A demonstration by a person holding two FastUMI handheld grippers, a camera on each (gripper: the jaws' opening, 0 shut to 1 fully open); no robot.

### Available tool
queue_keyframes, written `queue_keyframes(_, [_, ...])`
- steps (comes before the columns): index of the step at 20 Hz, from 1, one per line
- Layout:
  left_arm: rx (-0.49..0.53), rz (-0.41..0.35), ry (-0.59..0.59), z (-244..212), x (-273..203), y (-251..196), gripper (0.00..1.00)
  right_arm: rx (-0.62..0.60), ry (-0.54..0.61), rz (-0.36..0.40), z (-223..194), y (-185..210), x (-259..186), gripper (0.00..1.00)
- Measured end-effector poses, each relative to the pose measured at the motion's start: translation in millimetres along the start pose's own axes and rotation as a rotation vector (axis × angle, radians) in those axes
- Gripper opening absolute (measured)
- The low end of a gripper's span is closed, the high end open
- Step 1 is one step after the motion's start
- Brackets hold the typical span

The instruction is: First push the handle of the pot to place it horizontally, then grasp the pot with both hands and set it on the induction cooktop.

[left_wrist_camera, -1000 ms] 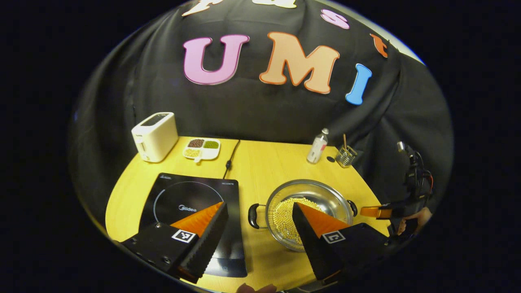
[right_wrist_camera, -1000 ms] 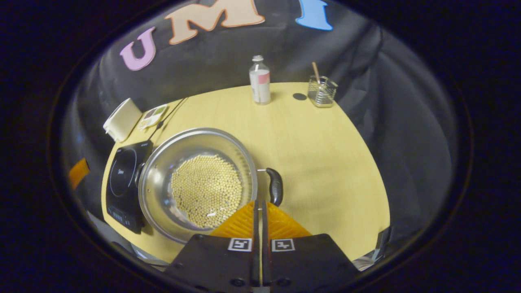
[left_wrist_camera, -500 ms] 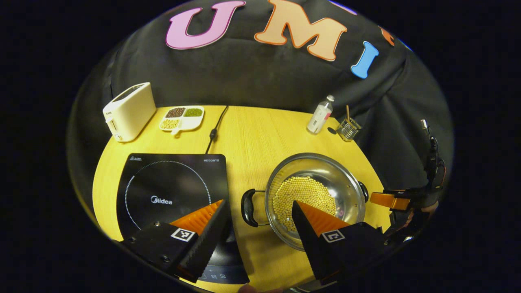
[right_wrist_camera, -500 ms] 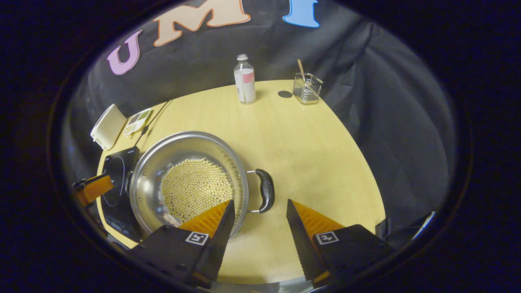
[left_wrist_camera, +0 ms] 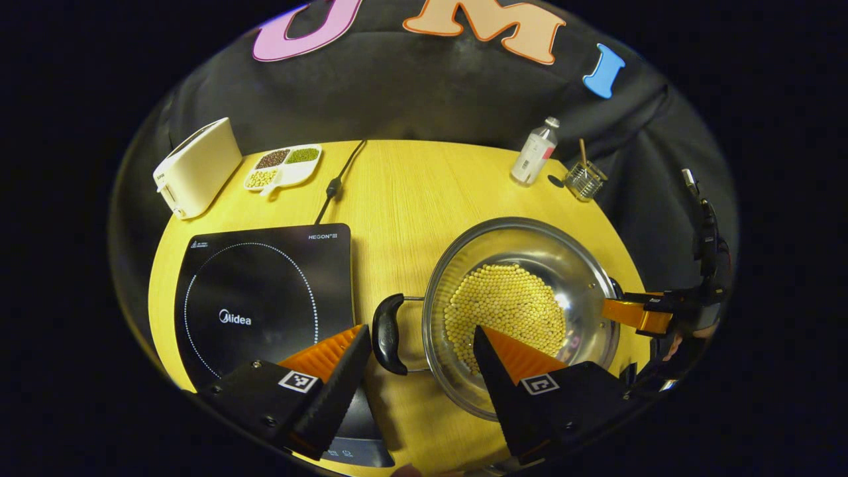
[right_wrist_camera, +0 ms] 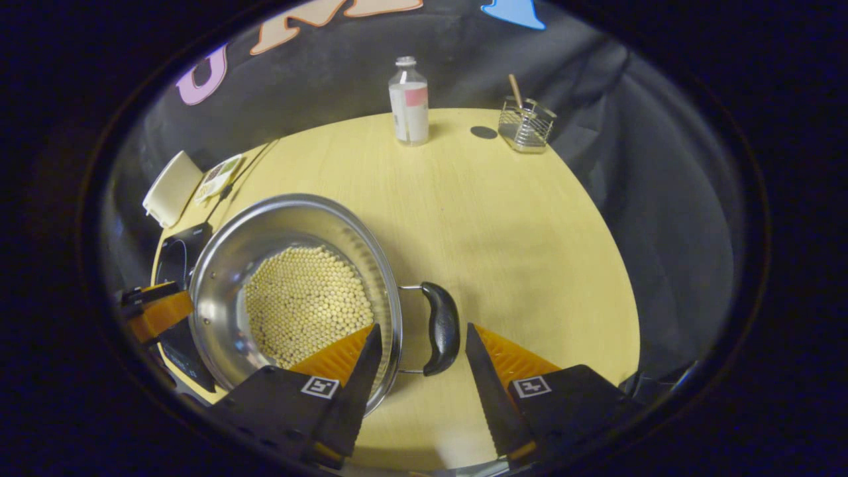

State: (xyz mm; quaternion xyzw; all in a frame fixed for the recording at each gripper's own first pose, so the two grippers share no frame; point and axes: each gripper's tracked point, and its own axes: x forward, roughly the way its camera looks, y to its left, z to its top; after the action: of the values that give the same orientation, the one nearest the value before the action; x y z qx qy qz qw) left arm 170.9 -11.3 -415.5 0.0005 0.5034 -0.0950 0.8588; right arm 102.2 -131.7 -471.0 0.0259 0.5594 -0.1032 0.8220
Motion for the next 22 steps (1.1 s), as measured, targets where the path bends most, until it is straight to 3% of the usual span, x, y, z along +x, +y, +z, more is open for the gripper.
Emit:
queue_keyframes(2, [0.012, 0.019, 0.027, -3.7, 9.1, 1.5, 0.94, -0.011, 0.011, 0.002, -2.4, 2.0, 6.1, 0.73])
queue_keyframes(3, [0.011, 0.031, 0.048, -8.0, 14.5, 2.7, 0.98, -0.016, 0.019, 0.016, -4.3, 2.2, 8.3, 0.69])
queue_keyframes(9, [0.033, 0.109, 0.13, -23.3, 30.7, 16.6, 0.77, -0.009, 0.018, 0.017, -1.2, 3.5, 18.0, 0.61])
queue_keyframes(10, [0.029, 0.109, 0.12, -20.3, 30.0, 16.7, 0.68, -0.019, 0.01, 0.017, 0.1, 3.9, 17.9, 0.6])
queue_keyframes(12, [0.002, 0.109, 0.095, -21.0, 36.8, 16.2, 0.67, -0.033, -0.007, 0.022, 0.5, 4.3, 13.9, 0.6])
queue_keyframes(13, [-0.007, 0.11, 0.077, -21.6, 37.7, 16.4, 0.66, -0.031, -0.015, 0.031, 0.2, 5.0, 16.7, 0.55])
queue_keyframes(15, [0.019, 0.123, 0.053, -21.2, 39.5, 16.4, 0.65, -0.034, -0.021, 0.045, -0.7, 5.9, 18.0, 0.59])
queue_keyframes(16, [0.038, 0.128, 0.054, -23.6, 38.7, 17.8, 0.65, -0.039, -0.021, 0.043, -0.8, 6.1, 18.5, 0.55])
queue_keyframes(17, [0.04, 0.132, 0.048, -22.5, 39.4, 17.3, 0.66, -0.044, -0.017, 0.038, -1.2, 6.5, 19.9, 0.59])
queue_keyframes(22, [0.039, 0.123, 0.029, -22.9, 39.6, 16.2, 0.68, -0.017, -0.002, 0.047, -2.7, 7.9, 21.7, 0.55])
